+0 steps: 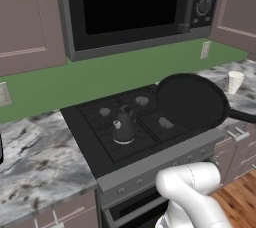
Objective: Pick the pan from the cabinet and place it on the stove. Then turn on the stove burner for the pan.
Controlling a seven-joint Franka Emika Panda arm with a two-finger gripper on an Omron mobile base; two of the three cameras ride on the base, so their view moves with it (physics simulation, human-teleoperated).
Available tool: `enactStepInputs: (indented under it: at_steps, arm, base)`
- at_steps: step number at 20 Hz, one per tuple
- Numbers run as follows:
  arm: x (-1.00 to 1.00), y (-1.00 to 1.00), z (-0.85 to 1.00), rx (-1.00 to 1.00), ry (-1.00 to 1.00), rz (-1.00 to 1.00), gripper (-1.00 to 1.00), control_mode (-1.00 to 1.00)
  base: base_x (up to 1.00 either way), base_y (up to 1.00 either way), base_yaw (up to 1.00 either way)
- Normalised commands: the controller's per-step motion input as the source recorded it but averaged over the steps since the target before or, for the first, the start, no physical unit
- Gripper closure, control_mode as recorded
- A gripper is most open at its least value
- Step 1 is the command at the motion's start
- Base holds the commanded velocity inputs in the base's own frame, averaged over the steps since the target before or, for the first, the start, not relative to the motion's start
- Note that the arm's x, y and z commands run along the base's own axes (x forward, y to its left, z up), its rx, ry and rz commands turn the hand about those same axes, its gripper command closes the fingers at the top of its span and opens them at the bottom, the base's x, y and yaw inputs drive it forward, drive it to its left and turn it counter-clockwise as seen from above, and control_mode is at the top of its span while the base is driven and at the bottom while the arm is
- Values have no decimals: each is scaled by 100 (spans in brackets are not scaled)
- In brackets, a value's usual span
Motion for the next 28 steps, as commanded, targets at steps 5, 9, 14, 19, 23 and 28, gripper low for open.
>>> enactStepInputs:
  at_steps: [5,9,14,19,23,28]
  arm:
    - [31,-24,-3,3,8,-16,100,-100]
    - [36,-18,-7,1,6,-11,100,-100]
    - [36,-9,-19,0,5,-10,100,-100]
    - [41,0,-27,0,2,-7,100,-100]
    - [44,0,-26,0,0,-1,100,-100]
    - [41,-2,-24,0,1,0,100,-100]
  base:
    - [0,0,0]
    - [0,0,0]
    - [0,0,0]
    - [0,0,0]
    - [0,0,0]
    - [0,0,0]
